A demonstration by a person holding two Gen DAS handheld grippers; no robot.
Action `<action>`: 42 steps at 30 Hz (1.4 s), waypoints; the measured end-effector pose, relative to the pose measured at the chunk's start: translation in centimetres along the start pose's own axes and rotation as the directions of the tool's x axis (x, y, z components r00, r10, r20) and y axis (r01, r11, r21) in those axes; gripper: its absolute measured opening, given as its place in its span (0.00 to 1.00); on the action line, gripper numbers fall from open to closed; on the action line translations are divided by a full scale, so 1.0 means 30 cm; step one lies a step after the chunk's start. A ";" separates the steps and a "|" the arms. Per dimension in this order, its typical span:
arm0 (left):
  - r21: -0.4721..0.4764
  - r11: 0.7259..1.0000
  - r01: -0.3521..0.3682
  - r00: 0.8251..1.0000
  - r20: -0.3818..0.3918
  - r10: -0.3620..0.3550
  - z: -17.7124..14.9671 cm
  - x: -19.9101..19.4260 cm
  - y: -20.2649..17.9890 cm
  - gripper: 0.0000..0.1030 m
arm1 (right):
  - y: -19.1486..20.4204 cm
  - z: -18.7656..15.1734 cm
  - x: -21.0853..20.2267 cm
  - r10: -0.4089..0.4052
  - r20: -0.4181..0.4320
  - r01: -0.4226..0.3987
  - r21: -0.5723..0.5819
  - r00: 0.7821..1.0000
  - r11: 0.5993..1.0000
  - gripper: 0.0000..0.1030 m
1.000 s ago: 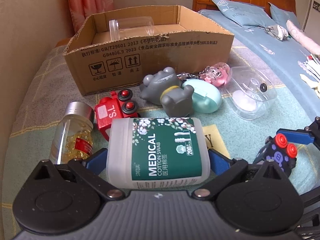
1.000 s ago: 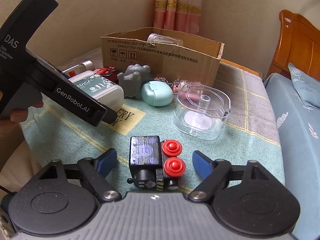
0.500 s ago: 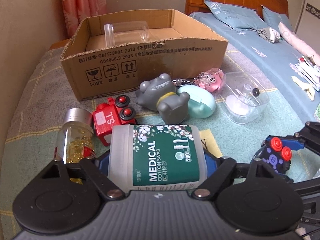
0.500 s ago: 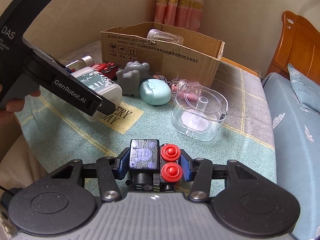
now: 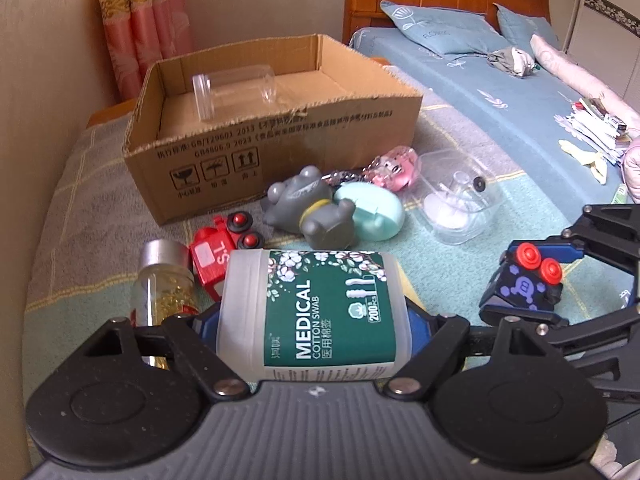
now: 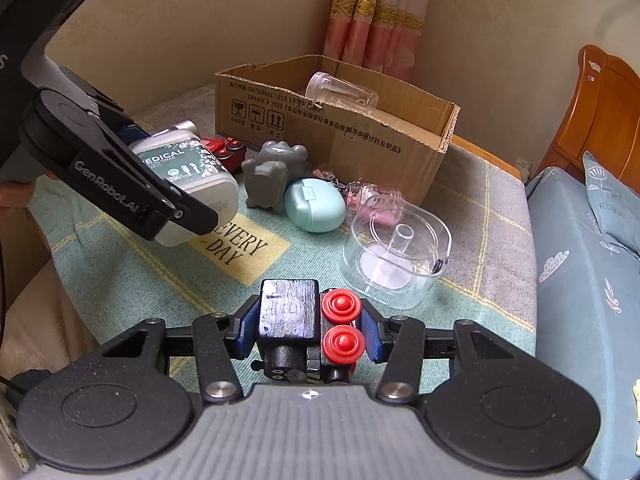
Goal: Organize rigid objects
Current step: 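Lower the swab tub and toy block into the box and open both tools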
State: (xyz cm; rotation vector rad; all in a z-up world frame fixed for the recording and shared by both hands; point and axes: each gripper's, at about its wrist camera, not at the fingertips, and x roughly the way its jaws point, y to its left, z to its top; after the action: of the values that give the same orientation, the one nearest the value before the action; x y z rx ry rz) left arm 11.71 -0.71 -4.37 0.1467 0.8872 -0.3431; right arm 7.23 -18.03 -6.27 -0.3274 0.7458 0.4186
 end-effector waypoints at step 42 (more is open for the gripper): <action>-0.115 0.978 -0.174 0.972 0.141 0.190 0.322 0.012 0.241 0.98 | -0.304 0.499 0.141 0.030 0.099 -0.026 -0.041 0.995 0.999 0.54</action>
State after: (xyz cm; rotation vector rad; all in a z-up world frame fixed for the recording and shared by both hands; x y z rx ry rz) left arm 21.54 3.40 1.29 0.1052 0.7327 -0.1350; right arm 23.05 -18.46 2.33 -0.3311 0.6457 0.4739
